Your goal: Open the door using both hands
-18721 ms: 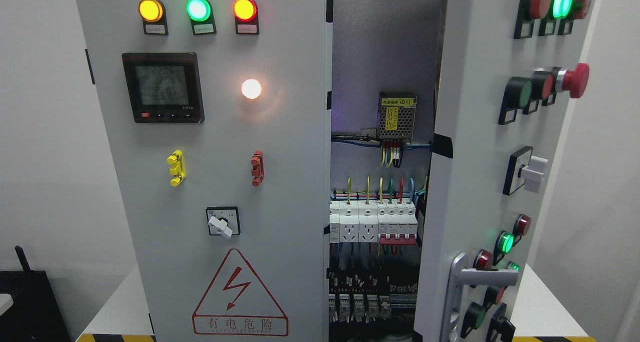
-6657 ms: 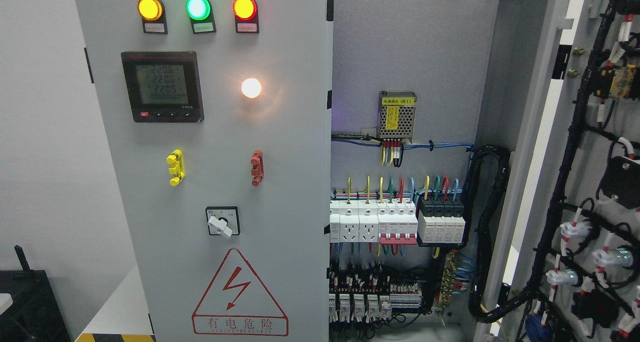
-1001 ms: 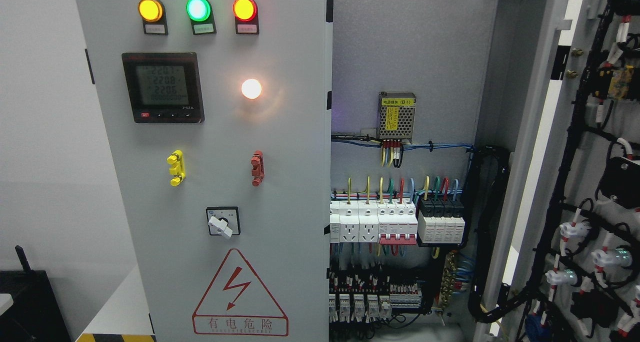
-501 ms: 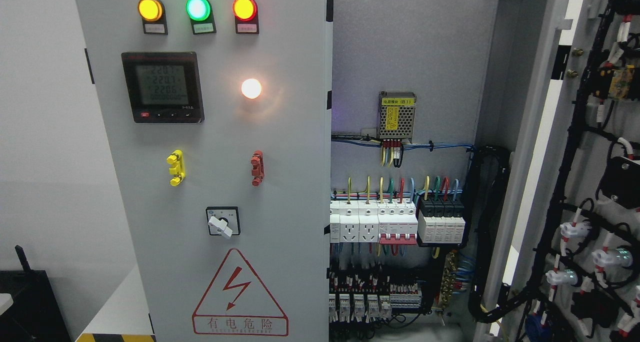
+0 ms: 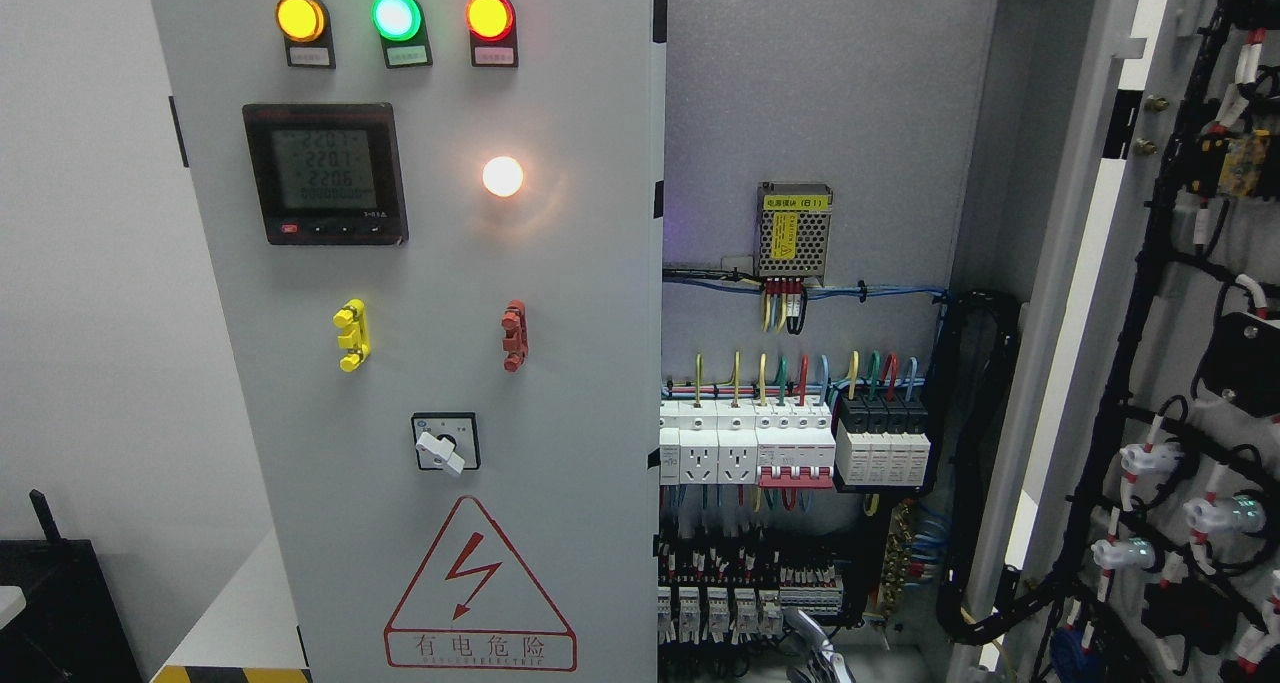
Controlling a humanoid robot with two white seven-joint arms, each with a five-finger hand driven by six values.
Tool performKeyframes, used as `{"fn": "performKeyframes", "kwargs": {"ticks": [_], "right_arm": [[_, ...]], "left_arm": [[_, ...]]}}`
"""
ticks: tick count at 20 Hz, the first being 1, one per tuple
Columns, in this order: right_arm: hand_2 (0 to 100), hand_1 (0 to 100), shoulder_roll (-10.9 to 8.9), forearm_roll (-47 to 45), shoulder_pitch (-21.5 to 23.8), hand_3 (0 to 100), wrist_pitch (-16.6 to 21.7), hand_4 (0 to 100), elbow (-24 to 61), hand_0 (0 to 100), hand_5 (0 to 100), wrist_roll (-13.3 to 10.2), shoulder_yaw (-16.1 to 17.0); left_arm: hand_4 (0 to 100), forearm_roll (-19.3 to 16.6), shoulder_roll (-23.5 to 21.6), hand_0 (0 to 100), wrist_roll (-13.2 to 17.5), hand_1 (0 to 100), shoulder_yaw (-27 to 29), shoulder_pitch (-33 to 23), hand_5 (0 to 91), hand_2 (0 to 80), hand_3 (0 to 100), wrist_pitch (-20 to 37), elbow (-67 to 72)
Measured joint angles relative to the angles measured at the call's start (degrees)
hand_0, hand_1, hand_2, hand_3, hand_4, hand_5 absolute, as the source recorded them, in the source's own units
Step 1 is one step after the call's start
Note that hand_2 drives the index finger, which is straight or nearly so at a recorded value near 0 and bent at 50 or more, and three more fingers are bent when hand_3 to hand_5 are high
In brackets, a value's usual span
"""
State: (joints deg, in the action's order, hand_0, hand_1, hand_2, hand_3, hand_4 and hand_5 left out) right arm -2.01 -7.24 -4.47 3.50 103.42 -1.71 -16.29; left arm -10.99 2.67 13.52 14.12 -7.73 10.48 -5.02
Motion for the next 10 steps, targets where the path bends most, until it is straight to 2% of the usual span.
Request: {"fn": "performKeyframes", "kwargs": {"ticks": [10], "right_arm": [[0, 39, 1.2, -0.9, -6.9, 0, -4.9, 0, -3.1, 12, 0, 0.8, -2.2]], "left_arm": [[0, 0.0, 0.0, 12, 0.0, 39, 0.0, 0.0, 0.0, 0.0, 0, 0.0, 0.0]]}}
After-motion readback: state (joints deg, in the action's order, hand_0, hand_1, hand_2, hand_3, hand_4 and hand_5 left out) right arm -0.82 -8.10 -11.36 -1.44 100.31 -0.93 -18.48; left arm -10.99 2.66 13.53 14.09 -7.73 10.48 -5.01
